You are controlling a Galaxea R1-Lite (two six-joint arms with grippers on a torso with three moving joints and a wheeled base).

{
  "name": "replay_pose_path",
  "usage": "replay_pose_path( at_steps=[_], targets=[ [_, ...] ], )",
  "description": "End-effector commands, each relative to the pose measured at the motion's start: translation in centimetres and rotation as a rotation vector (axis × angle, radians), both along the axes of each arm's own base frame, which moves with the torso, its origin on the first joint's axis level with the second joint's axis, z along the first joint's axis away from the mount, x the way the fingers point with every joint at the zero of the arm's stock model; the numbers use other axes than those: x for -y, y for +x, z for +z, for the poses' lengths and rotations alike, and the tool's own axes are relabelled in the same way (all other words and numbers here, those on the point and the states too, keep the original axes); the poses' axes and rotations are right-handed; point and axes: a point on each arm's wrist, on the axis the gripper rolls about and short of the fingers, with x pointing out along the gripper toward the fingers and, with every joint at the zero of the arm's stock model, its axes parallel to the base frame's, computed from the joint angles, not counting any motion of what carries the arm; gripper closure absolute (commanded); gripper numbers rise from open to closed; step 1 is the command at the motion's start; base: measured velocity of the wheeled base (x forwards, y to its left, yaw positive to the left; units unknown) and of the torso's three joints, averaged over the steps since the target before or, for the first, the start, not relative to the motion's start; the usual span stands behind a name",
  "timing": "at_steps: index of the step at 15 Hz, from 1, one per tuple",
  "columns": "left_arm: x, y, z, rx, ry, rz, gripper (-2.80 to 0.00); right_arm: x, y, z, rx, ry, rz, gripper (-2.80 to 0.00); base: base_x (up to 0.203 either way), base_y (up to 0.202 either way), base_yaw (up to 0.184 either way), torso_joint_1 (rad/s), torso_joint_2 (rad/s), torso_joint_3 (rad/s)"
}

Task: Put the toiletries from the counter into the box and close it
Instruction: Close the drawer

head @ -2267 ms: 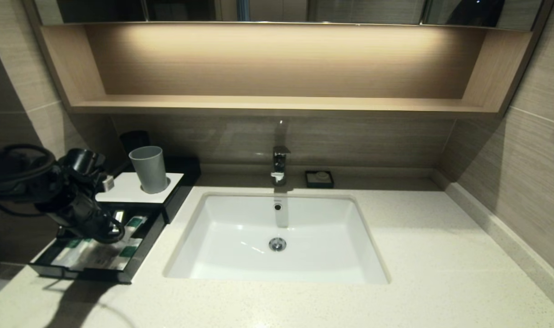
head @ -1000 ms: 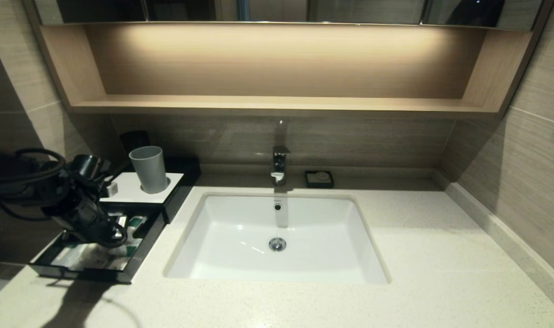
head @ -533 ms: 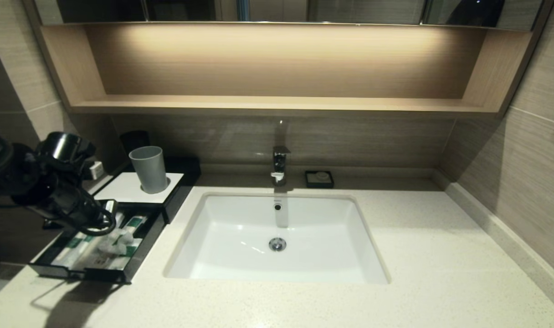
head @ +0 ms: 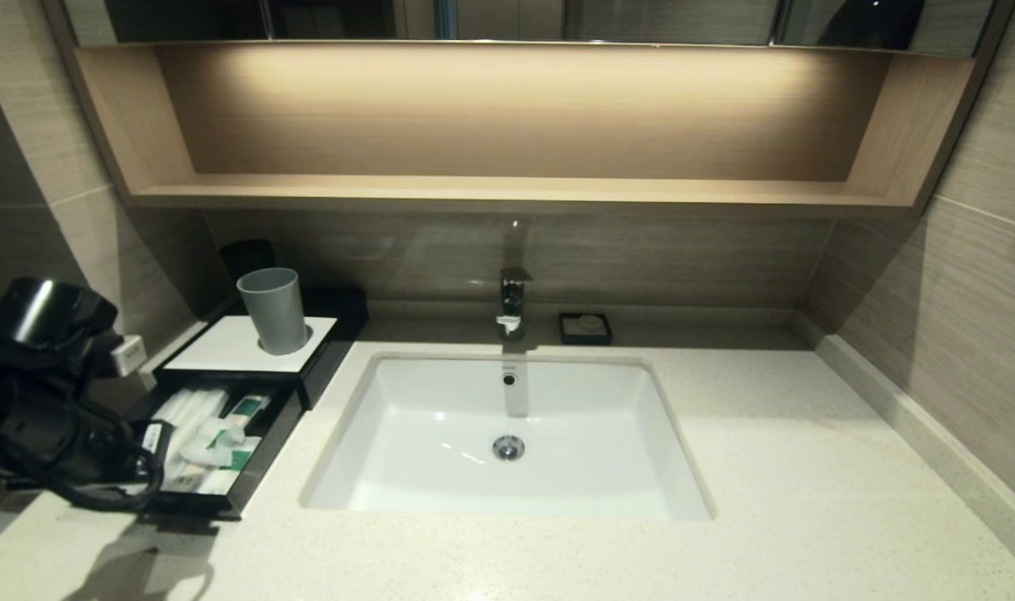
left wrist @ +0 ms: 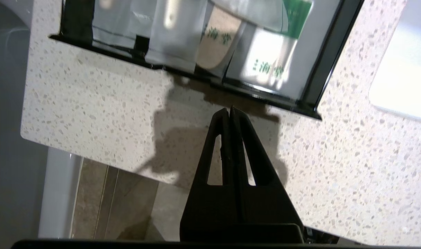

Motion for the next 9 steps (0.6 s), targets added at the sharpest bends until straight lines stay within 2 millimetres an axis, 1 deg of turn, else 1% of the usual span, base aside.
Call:
replay_pose_path(
  at_steps=[1, 4, 9],
  targets=[
    [0.2, -1.3, -0.5, -0.02, -0.002, -0.004, 0.0, 0.0, 0.0, 0.0, 0.002, 0.0, 0.0, 0.0, 0.0, 0.0, 0.0, 0.0, 0.0, 0.0],
    [0.3, -1.6, -1.3, -0.044, -0.01, -0.007, 0.0, 0.0, 0.0, 0.0, 0.001, 0.0, 0.0, 0.0, 0.0, 0.0, 0.0, 0.0, 0.0, 0.0],
    [0.2, -0.8, -2.6, -0.098, -0.019, -0.004, 0.0, 0.0, 0.0, 0.0, 0.001, 0.0, 0.0, 0.0, 0.0, 0.0, 0.0, 0.0, 0.0, 0.0]
  ],
)
